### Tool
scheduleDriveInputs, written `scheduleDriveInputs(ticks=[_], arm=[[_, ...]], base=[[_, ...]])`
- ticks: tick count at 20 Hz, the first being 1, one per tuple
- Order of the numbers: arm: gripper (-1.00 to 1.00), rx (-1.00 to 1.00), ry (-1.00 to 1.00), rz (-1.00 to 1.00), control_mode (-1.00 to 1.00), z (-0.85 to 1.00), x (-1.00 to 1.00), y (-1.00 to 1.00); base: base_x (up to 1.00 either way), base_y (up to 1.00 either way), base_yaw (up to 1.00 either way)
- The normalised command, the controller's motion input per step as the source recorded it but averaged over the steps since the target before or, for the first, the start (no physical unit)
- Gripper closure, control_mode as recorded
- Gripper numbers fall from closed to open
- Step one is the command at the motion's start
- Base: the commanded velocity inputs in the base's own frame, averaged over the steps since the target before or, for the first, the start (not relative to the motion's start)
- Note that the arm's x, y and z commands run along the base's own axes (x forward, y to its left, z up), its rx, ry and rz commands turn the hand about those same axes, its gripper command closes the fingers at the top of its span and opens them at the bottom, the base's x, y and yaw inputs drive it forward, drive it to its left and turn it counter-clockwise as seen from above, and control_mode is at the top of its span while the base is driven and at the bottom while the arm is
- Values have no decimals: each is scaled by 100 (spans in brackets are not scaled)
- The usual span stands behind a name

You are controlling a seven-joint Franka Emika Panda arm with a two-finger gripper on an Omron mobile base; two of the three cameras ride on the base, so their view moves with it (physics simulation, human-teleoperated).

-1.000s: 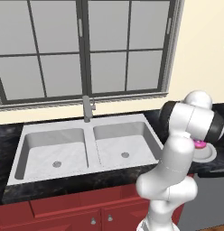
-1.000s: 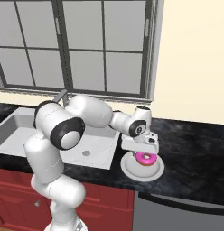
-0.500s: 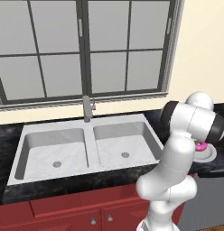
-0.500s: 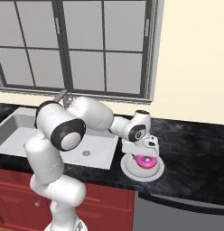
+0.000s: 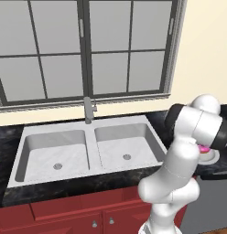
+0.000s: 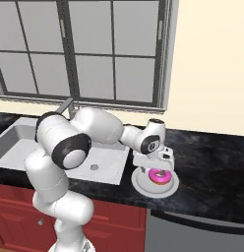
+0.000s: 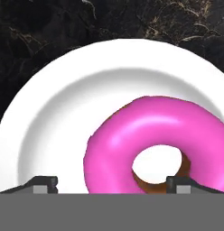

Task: Place the pastries on the plates.

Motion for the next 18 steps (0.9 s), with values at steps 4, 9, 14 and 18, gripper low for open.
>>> scheduleDriveInputs(ticks=[4, 9, 14, 18], arm=[[-100, -1, -5, -4, -100, 69, -14, 28], [-100, -1, -7, -1, -100, 85, -21, 61], [-100, 0, -9, 0, -100, 73, -43, 74], [-100, -1, -21, 0, -100, 61, -43, 82]], base=[[0, 0, 0], [0, 0, 0], [0, 0, 0], [0, 0, 0]])
